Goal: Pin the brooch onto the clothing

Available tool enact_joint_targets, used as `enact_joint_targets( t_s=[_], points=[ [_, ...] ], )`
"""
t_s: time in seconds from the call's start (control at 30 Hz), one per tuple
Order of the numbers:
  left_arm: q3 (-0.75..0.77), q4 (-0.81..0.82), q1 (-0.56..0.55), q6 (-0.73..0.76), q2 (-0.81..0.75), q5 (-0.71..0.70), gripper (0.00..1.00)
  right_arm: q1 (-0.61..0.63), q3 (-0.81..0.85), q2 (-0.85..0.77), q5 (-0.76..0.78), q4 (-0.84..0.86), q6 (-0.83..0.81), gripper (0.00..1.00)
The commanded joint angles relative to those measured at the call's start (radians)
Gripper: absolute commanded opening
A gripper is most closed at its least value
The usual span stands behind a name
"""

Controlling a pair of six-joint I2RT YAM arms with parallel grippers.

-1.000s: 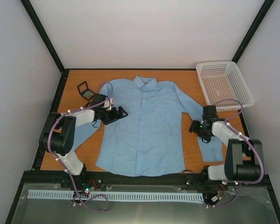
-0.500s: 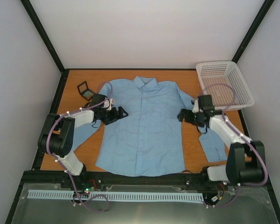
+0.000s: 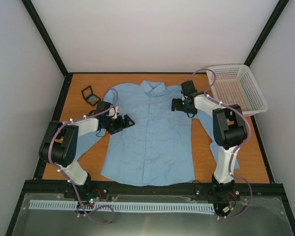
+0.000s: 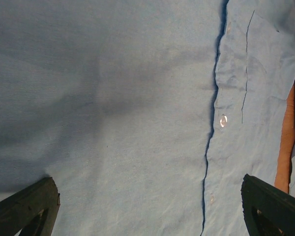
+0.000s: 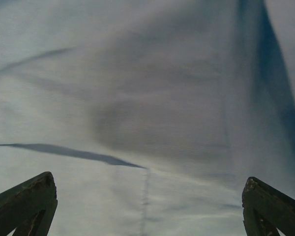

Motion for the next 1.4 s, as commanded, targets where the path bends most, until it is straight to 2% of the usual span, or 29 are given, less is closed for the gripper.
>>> enact_joint_targets(
  t_s=[0.0,0.23,0.4,0.6,0.73,0.93,1.03,1.13,1.2,1.27,1.37],
  points=[
    [-0.004,0.01,0.007,0.006,-0.032,0.004,1.0,-0.019,0.033,0.048,0.151,-0.04,0.038,1.0],
    [-0.026,0.01,0.007,-0.001,-0.043,-0.013,1.0,-0.132,0.107,0.141,0.141,-0.014,0.019,1.0],
    [-0.036,0.048,0.007,-0.001,-0.034,-0.007,1.0,-0.2,0.277,0.254,0.153,-0.059,-0.036,1.0],
    [-0.035,0.062,0.007,-0.002,-0.031,0.021,1.0,-0.214,0.549,0.402,0.191,-0.161,-0.143,1.0],
    [-0.031,0.067,0.005,0.002,-0.043,0.057,1.0,-0.209,0.625,0.411,0.209,-0.231,-0.158,1.0],
    [-0.026,0.071,0.005,0.011,-0.118,0.105,1.0,-0.14,0.565,0.257,0.24,-0.285,-0.192,1.0],
    [-0.009,0.052,0.005,0.02,-0.167,0.107,1.0,-0.075,0.459,0.154,0.196,-0.272,-0.187,1.0],
    [-0.008,0.029,0.005,0.03,-0.239,0.062,1.0,0.022,0.308,0.057,0.091,-0.216,-0.174,1.0],
    [-0.009,0.01,0.005,0.035,-0.303,0.018,1.0,0.079,0.22,0.017,-0.036,-0.168,-0.145,1.0],
    [-0.009,-0.013,0.005,0.039,-0.36,-0.03,1.0,0.123,0.139,-0.01,-0.149,-0.108,-0.101,1.0],
    [0.007,-0.013,0.006,0.05,-0.403,-0.087,1.0,0.149,0.068,-0.018,-0.227,-0.022,-0.063,1.0]
  ],
)
